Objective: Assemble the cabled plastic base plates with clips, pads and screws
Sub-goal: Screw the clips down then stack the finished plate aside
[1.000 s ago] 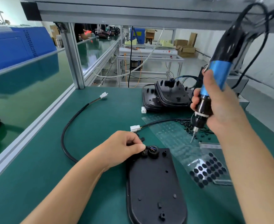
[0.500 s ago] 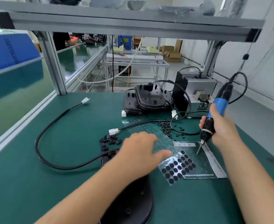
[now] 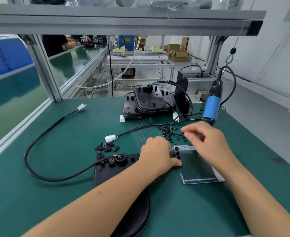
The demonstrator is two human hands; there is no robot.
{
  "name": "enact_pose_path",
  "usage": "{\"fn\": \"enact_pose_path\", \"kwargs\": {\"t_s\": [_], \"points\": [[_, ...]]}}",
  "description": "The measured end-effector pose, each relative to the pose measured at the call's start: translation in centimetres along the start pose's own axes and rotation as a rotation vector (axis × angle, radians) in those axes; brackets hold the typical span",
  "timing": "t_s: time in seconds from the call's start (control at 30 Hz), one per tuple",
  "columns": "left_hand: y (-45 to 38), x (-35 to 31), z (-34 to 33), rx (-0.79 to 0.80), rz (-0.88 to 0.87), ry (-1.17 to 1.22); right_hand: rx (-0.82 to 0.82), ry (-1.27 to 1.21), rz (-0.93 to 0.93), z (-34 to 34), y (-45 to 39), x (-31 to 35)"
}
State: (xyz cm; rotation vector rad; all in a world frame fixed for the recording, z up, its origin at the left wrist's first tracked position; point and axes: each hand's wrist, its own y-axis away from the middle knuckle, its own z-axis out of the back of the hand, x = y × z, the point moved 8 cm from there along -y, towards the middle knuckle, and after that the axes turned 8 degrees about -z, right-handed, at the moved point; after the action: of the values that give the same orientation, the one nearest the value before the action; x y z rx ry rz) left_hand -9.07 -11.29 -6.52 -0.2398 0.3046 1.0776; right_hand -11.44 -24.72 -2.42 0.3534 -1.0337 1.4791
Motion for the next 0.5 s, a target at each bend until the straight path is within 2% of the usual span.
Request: {"fn": "enact_pose_path", "kwargs": {"t_s": [0.07,0.1,0.27,0.5], "points": [[0.0,0.4,0.2,-0.004,-0.006,0.033,0.259,0.108,0.044,-2.5,0.5,0.1],[-0.1,0.5,0.2,-0.004,-0.011,0.037,0.308,0.168,0.056,-3.2,0.6,-0.1],[-0.2,0.6,-0.2,0.023,-0.004,0.039,0.315,0.208,0.063,-3.7,0.5,-0.5],[-0.3,0.5,-0.7,0.033,-0.022,0.066,0.257,0.255,0.167,-3.9,0.7,0.3]]}}
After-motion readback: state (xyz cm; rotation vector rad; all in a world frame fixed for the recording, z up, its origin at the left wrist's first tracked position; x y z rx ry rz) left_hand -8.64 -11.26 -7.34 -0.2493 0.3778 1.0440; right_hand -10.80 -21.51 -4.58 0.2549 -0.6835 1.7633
